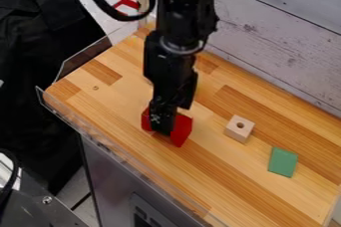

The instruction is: Put the red arch on top of the blue block

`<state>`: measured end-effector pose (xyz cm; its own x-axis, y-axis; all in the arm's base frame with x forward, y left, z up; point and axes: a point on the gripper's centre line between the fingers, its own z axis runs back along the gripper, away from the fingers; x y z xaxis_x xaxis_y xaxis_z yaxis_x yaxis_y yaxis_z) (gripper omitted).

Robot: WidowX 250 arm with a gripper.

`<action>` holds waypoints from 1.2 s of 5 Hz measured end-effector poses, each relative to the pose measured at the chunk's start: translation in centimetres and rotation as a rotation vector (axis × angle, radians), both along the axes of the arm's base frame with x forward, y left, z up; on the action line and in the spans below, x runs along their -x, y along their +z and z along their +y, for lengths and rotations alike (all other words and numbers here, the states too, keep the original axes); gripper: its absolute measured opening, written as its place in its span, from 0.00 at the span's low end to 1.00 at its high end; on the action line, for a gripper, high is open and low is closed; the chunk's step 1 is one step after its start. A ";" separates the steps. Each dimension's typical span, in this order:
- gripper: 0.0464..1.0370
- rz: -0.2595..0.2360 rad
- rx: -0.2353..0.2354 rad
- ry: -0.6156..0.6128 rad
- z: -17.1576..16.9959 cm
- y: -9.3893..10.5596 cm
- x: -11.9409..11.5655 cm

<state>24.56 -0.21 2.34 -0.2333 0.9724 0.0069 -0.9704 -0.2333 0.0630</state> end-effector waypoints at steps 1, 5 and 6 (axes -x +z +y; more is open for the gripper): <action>0.96 0.018 0.013 0.003 -0.2 -0.5 0.2; 0.51 -0.031 -0.046 0.018 0.3 1.4 -0.7; 0.51 -0.144 -0.138 -0.014 0.3 5.4 -2.0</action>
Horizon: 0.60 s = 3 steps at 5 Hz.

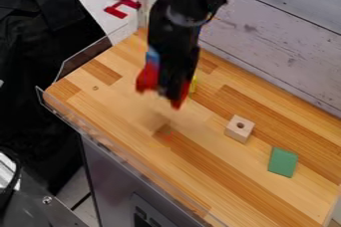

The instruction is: Put the red arch on top of the blue block

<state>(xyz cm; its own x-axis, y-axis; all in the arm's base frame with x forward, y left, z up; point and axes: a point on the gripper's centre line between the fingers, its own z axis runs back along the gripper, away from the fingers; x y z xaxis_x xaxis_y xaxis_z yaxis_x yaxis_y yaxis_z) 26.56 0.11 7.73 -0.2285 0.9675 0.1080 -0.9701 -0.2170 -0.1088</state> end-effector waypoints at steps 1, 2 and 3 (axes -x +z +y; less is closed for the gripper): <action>0.51 -0.097 -0.061 0.022 0.0 3.2 -1.2; 0.51 -0.167 -0.019 0.056 -0.1 4.4 -2.6; 0.51 -0.189 0.048 0.120 0.7 4.5 -3.9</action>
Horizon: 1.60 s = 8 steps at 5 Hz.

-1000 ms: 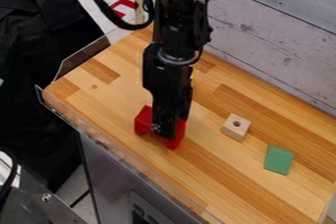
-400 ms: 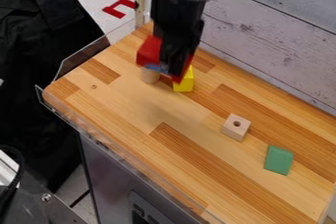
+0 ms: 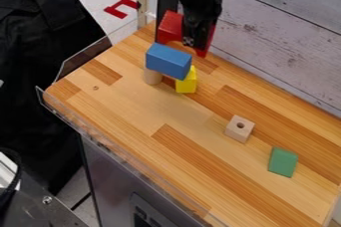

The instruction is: Put the red arch on top of the blue block

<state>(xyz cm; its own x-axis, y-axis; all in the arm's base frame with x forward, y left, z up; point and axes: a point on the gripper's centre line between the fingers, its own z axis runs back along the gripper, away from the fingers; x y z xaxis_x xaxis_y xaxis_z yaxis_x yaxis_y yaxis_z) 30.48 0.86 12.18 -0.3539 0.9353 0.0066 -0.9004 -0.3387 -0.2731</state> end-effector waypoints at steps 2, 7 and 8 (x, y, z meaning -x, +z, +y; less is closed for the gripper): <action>0.51 0.015 0.055 0.045 1.5 -1.0 -0.5; 0.51 0.112 0.085 -0.125 3.5 -2.3 -1.5; 0.51 0.124 0.081 -0.130 3.5 -2.5 -1.4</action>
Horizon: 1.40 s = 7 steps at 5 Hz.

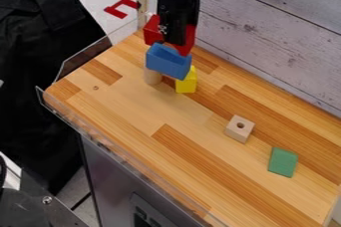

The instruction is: Put the red arch on top of the blue block

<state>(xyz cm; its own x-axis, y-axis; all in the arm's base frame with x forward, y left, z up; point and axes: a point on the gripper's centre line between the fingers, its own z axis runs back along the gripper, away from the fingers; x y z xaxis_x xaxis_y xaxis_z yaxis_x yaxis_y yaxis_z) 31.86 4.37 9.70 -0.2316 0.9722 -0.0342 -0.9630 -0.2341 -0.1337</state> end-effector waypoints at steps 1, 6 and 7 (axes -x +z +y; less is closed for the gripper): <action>0.51 0.019 0.004 0.007 0.3 -0.7 0.1; 0.86 0.104 0.007 -0.003 0.7 -2.6 -1.2; 0.97 0.110 0.011 -0.009 0.7 -2.4 -1.2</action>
